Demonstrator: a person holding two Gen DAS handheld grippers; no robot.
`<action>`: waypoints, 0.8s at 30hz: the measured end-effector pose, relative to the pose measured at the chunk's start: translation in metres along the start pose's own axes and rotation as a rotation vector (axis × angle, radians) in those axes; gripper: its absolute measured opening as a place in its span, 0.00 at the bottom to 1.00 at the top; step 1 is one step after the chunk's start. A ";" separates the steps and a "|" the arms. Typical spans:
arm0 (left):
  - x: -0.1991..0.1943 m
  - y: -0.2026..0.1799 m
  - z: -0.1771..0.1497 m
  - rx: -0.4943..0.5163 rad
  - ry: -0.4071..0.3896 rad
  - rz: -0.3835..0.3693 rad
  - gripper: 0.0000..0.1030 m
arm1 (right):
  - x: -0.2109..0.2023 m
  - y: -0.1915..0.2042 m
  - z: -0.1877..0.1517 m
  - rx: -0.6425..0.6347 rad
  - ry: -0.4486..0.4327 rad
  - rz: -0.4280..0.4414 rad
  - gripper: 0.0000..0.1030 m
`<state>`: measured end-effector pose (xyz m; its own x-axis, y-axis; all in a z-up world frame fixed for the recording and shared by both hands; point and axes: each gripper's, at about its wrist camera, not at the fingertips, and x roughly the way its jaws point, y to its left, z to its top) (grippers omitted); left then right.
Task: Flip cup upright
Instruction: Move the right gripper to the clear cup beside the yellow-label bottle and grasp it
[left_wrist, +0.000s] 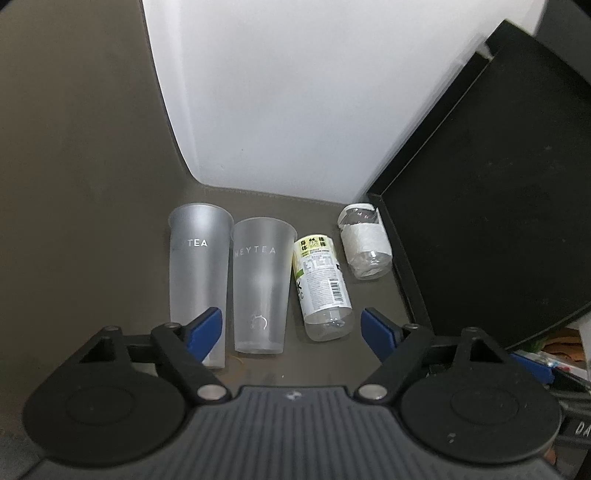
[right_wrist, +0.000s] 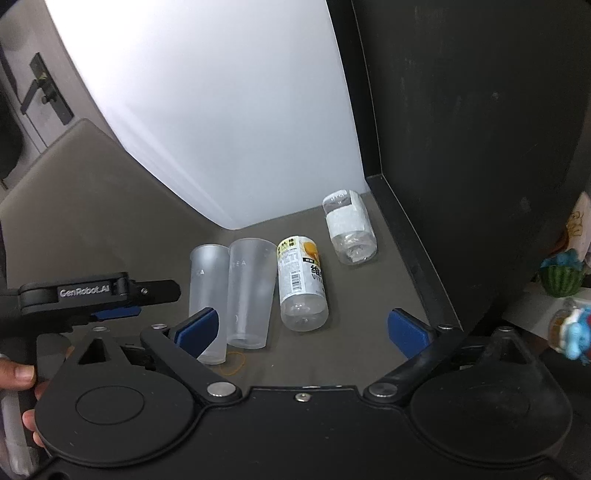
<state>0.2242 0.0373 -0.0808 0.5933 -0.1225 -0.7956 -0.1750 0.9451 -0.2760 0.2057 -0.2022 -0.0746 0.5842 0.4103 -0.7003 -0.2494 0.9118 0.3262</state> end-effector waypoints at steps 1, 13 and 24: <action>0.006 0.000 0.003 -0.001 0.010 0.001 0.77 | 0.004 0.000 0.000 0.002 0.005 0.002 0.94; 0.087 0.001 0.030 -0.017 0.140 0.035 0.63 | 0.037 -0.008 -0.001 0.041 0.049 0.019 0.90; 0.148 0.007 0.043 -0.013 0.240 0.109 0.62 | 0.047 -0.013 -0.007 0.084 0.085 0.014 0.90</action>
<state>0.3445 0.0392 -0.1776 0.3677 -0.0900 -0.9256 -0.2386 0.9529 -0.1874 0.2308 -0.1948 -0.1167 0.5126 0.4264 -0.7453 -0.1899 0.9028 0.3858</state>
